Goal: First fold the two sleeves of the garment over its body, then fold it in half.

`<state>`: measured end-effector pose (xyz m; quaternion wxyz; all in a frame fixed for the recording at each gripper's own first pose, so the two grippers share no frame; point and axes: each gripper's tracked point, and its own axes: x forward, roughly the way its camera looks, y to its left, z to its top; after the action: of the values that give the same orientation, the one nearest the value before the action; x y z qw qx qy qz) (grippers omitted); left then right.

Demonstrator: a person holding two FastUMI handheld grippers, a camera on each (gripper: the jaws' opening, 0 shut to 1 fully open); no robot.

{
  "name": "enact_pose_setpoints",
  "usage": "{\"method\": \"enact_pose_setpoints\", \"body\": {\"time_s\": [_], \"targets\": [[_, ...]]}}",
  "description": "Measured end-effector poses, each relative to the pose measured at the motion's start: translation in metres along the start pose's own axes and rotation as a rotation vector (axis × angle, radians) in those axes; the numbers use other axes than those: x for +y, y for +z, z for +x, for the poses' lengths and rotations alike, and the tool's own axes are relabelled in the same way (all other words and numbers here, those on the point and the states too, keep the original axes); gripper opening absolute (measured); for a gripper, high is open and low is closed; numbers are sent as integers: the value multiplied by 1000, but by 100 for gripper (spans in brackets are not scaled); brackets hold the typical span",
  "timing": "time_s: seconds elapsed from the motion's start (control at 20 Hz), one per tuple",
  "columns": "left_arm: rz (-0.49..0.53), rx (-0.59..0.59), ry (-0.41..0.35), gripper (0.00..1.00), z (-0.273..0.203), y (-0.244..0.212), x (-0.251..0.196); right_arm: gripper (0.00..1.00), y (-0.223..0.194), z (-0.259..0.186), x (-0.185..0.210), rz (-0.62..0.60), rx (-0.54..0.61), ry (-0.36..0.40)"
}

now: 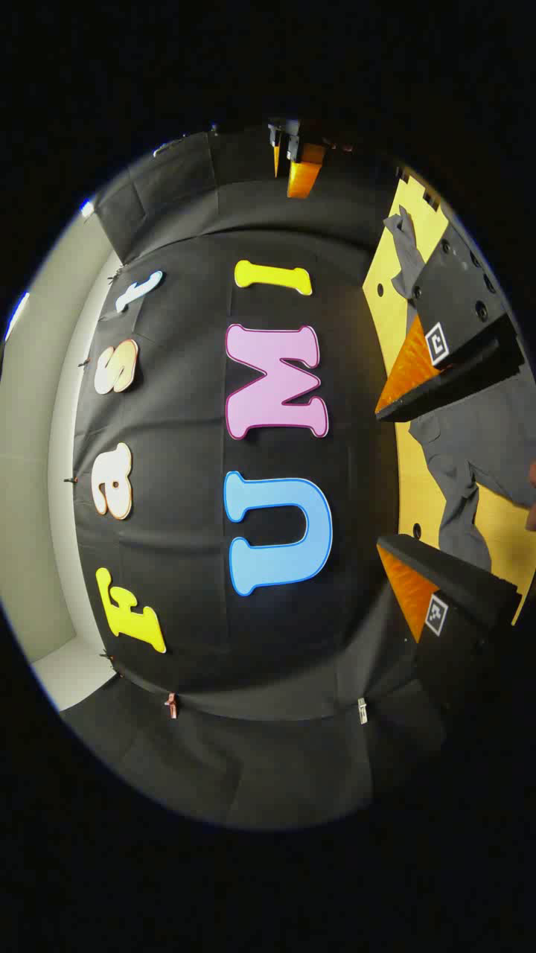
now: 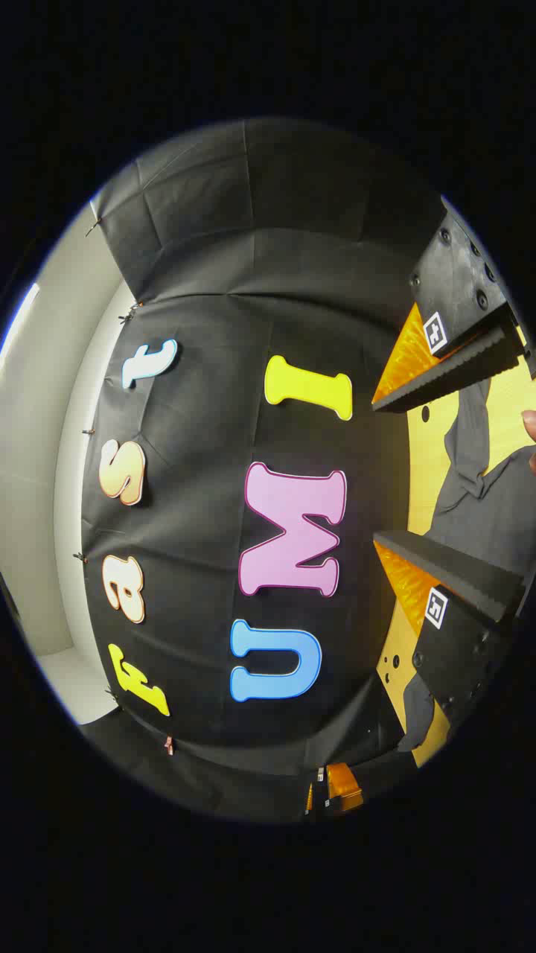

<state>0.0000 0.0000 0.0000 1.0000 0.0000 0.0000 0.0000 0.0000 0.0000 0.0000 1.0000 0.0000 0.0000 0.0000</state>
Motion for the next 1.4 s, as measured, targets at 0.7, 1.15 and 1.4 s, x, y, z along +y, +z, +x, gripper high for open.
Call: {"method": "enact_pose_setpoints", "body": {"time_s": [0.7, 1.15, 1.4], "targets": [[-3, 27, -9, 96, 3, -7, -14, 97, -1, 1, -6, 0, 29, 0], [-34, 91, -44, 96, 18, -31, -47, 98, -74, 44, -93, 19, 212, -99], [-44, 155, -45, 96, 34, -50, -71, 98, -144, 83, -160, -5, 292, -146]]}}
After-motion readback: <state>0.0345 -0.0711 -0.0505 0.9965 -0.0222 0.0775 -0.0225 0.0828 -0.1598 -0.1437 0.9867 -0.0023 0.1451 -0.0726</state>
